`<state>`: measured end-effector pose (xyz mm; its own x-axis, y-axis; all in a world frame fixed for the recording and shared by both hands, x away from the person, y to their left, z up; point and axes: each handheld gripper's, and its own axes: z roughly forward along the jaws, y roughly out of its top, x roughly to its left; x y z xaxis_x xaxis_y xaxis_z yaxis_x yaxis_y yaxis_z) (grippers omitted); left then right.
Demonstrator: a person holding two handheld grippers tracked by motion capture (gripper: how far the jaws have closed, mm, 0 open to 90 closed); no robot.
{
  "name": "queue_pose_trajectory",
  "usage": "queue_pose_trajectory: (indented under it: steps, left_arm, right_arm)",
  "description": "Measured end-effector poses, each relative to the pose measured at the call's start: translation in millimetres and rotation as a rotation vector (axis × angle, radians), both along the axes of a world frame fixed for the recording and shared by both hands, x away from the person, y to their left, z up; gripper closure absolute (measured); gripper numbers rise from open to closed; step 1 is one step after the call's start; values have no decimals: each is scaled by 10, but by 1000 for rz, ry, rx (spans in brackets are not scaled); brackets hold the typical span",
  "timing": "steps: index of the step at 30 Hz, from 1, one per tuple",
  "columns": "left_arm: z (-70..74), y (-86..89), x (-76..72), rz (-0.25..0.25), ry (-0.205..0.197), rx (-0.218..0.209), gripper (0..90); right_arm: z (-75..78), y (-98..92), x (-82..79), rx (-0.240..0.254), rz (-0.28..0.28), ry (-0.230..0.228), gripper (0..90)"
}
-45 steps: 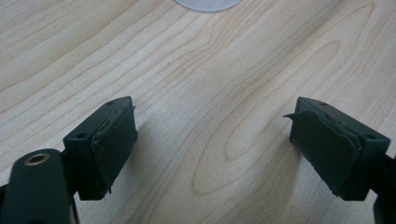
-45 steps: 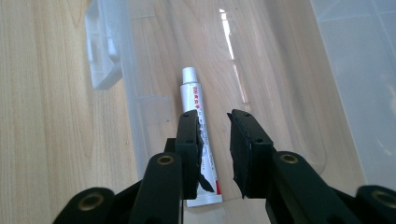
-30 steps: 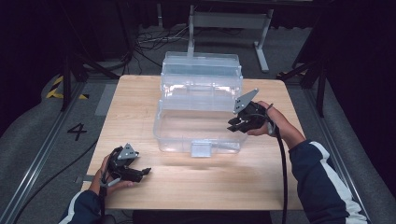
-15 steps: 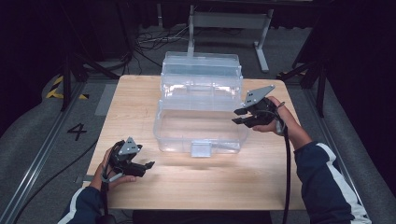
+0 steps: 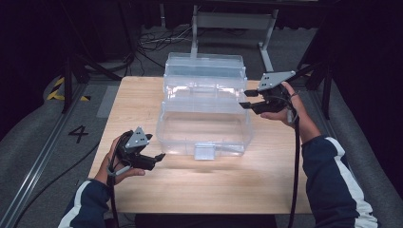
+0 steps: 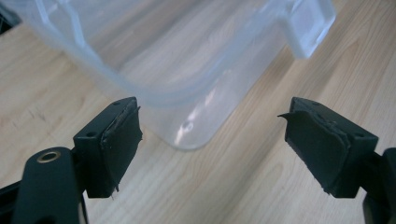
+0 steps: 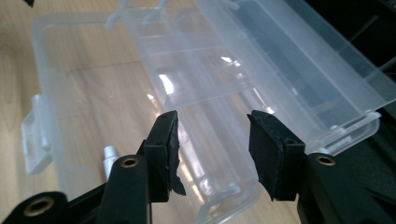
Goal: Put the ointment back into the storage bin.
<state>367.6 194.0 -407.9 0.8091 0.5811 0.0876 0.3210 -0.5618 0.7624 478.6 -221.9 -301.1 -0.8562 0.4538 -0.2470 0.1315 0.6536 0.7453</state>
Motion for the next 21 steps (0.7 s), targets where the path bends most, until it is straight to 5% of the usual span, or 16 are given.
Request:
queue_pose_trajectory:
  steps: [7,15,21]
  left_arm:
    - [124,-192,88,-45,-23,14,207]
    - [110,-374,193,-89,-15,69,253]
    - [67,-463,292,-140,19,120,407]
  right_arm:
    - [94,72,182,-15,-24,-31,513]
    - [134,236,445,-50,-40,-8,488]
    - [101,337,621,-58,-37,22,525]
